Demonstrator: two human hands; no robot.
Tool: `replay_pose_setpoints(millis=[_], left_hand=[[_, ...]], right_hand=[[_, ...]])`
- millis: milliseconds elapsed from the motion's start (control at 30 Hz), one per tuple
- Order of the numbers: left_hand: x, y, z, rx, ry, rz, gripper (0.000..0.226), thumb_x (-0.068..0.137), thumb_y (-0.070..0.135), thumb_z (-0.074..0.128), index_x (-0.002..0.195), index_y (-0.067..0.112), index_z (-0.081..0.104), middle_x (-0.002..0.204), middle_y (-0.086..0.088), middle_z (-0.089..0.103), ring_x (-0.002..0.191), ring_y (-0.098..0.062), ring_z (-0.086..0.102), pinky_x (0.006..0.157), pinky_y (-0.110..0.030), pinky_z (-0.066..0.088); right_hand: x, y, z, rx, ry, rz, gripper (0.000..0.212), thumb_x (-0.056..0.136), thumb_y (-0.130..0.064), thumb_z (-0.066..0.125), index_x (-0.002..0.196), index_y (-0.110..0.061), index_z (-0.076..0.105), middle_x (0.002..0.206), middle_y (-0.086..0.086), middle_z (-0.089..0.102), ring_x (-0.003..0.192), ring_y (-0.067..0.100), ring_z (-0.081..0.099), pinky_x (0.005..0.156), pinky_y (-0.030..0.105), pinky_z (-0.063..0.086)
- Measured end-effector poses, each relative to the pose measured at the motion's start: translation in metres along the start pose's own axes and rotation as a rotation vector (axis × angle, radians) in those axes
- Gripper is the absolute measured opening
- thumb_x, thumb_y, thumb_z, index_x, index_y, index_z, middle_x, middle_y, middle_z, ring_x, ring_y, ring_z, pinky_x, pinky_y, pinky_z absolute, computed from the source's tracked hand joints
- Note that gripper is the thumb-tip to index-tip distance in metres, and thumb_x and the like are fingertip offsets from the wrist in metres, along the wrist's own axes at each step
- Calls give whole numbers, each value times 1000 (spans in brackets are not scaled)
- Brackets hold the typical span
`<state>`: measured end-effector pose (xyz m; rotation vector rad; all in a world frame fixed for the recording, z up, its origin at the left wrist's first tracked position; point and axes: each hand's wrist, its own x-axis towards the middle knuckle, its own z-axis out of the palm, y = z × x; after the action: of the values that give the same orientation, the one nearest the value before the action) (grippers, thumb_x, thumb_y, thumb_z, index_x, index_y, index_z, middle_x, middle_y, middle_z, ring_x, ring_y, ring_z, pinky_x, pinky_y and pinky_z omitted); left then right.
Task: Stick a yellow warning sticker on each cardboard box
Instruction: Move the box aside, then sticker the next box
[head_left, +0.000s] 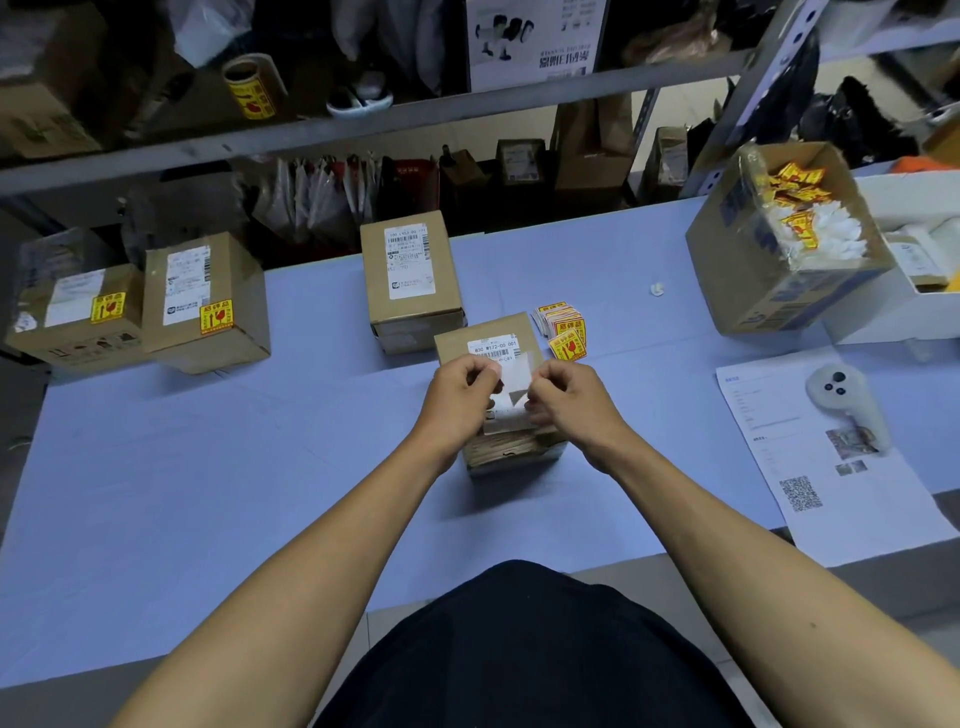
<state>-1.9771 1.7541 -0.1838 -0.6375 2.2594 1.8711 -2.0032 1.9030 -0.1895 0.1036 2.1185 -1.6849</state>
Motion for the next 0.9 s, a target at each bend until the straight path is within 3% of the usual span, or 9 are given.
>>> replay_pose_setpoints(millis=[67,200,333,433,567,700,833,900], left_hand=[[2,0,1,-85,18,-69,20,97,15,53,80,12,63,78,-1,63,79,-15,60,77,-36,54],[5,0,-1,-165,36,-134,21,99,13,51,82,9,63,81,-5,61,75,-12,61,66,-24,53],[10,-1,-2,-172,100,-164,19,98,12,51,84,6,64,82,-7,60,73,-13,61,74,-31,56],[10,-1,-2,-135,144,-172,19,98,12,51,85,6,63,80,-5,61,73,-12,62,70,-26,54],[6,-1,-2,-93,161,-164,20,98,12,51,83,7,63,78,-5,61,73,-12,62,70,-25,55],[5,0,1,-81,166,-165,19,98,12,52,83,8,63,78,-4,61,72,-11,62,71,-25,54],[5,2,8,-97,164,-173,16,98,11,52,88,6,63,81,-5,61,73,-12,63,68,-23,56],[5,4,13,-106,155,-172,16,98,12,52,87,7,64,82,-5,61,74,-13,63,73,-28,56]], right_hand=[[1,6,-9,15,26,60,20,88,-8,49,69,-9,56,71,9,58,71,22,61,76,45,59],[3,18,-30,0,61,146,21,90,-9,44,71,-8,54,74,9,57,73,22,58,69,34,57],[9,36,-49,32,142,236,22,90,-9,41,71,-9,52,75,9,58,70,22,60,68,33,55],[15,54,-62,32,168,351,20,91,-8,37,76,-8,51,78,11,57,70,24,58,67,35,54],[19,80,-75,-52,122,468,18,90,-6,32,80,-10,46,80,13,57,60,24,49,56,31,45],[20,95,-81,-106,124,475,17,92,-6,41,82,-8,54,77,13,56,58,23,46,54,31,41],[20,98,-85,-189,145,439,22,92,-4,47,87,-7,68,78,9,65,63,25,58,60,33,49],[21,98,-85,-250,189,401,20,86,-6,50,80,-2,69,80,18,68,63,25,57,63,35,50]])
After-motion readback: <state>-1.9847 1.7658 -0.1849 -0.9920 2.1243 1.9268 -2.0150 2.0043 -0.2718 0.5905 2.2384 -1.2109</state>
